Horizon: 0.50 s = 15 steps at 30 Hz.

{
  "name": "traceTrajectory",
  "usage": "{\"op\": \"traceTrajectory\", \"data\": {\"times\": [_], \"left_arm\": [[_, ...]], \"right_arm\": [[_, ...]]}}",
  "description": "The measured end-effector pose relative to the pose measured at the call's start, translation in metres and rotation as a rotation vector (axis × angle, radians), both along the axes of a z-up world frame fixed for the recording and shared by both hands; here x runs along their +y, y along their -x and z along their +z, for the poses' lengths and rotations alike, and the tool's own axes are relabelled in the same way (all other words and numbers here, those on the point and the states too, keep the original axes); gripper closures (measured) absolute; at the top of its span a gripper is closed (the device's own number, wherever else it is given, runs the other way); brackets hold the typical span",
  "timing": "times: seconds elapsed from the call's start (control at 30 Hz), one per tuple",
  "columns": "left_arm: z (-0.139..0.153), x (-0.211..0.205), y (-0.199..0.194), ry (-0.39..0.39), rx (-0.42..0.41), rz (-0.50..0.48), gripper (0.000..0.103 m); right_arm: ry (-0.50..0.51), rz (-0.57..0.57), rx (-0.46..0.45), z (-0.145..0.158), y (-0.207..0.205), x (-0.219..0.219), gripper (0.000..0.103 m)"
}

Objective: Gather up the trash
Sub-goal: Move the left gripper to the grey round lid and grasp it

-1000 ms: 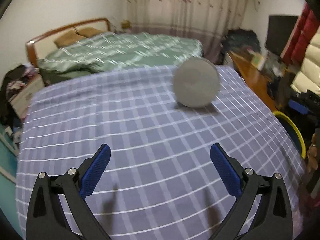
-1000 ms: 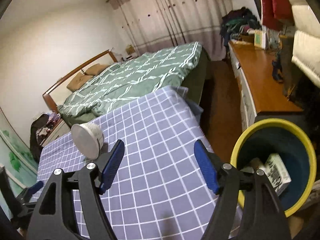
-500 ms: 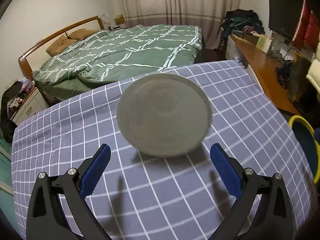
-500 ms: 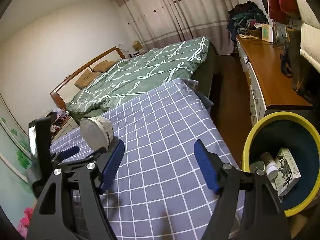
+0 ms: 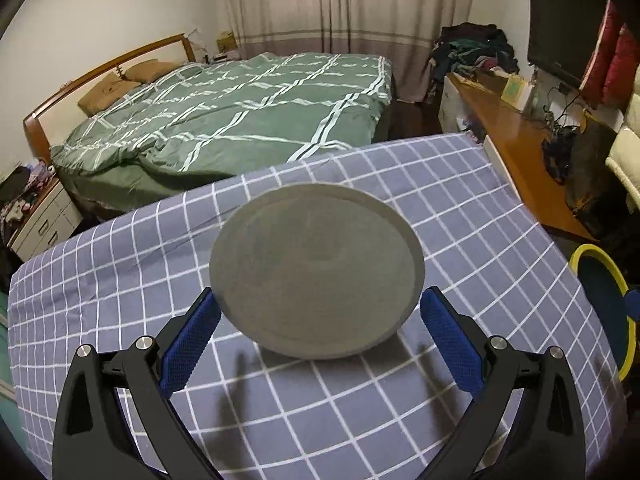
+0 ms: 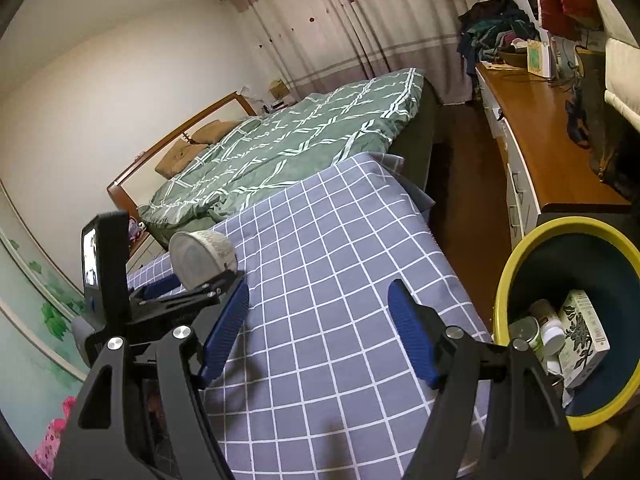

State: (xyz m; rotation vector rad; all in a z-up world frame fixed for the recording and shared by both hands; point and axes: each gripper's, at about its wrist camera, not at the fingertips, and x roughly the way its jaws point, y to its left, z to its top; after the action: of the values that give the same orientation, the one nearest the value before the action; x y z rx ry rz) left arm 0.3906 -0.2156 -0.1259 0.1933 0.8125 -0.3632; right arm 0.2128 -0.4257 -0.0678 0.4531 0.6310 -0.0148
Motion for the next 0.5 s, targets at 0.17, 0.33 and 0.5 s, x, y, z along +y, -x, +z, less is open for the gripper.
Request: {"op": "traceTrajectory", "data": {"times": [0.17, 0.33, 0.5], "left_arm": [[0.0, -0.002, -0.002, 0.002, 0.002, -0.005, 0.01], [0.005, 0.0, 0.003, 0.001, -0.004, -0.001, 0.01], [0.025, 0.0, 0.028, -0.008, -0.024, -0.029, 0.01]], "right_arm": [[-0.002, 0.002, -0.001, 0.0, 0.001, 0.001, 0.035], [-0.005, -0.012, -0.013, 0.002, 0.002, -0.002, 0.035], [-0.041, -0.054, -0.04, 0.011, 0.011, -0.021, 0.035]]}}
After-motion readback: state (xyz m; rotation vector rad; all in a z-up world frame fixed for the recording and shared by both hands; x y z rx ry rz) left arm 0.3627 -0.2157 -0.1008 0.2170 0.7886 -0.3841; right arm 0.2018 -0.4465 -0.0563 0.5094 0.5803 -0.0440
